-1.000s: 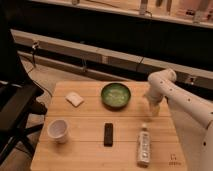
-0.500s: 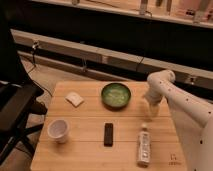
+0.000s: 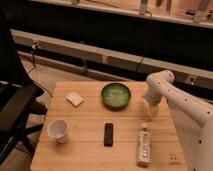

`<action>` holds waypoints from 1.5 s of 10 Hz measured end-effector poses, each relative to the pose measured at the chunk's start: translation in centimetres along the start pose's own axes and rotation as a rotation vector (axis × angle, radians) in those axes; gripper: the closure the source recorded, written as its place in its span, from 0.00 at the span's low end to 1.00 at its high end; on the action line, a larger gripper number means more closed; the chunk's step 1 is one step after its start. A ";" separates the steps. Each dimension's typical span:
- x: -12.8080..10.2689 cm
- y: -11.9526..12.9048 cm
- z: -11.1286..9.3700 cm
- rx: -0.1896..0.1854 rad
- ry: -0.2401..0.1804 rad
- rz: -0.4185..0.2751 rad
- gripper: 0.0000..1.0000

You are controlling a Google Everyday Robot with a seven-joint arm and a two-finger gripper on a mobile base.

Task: Place the pepper in the ceramic cup

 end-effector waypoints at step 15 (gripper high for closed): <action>7.5 -1.5 4.1 0.029 0.105 -0.123 0.20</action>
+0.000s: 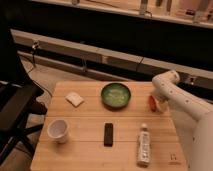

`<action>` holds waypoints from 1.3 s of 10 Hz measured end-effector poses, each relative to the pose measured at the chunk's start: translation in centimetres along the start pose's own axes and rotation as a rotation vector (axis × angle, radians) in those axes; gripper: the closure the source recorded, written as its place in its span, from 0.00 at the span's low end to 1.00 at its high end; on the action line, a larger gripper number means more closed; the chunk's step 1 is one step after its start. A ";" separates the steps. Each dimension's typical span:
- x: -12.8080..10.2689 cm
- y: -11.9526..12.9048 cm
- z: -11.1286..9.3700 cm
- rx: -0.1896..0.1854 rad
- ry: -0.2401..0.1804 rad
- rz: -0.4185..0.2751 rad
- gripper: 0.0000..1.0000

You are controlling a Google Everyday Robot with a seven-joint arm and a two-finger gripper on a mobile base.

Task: Place the pepper in the ceramic cup

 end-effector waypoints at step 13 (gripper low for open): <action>-3.5 -1.7 0.9 -0.022 -0.030 -0.134 0.94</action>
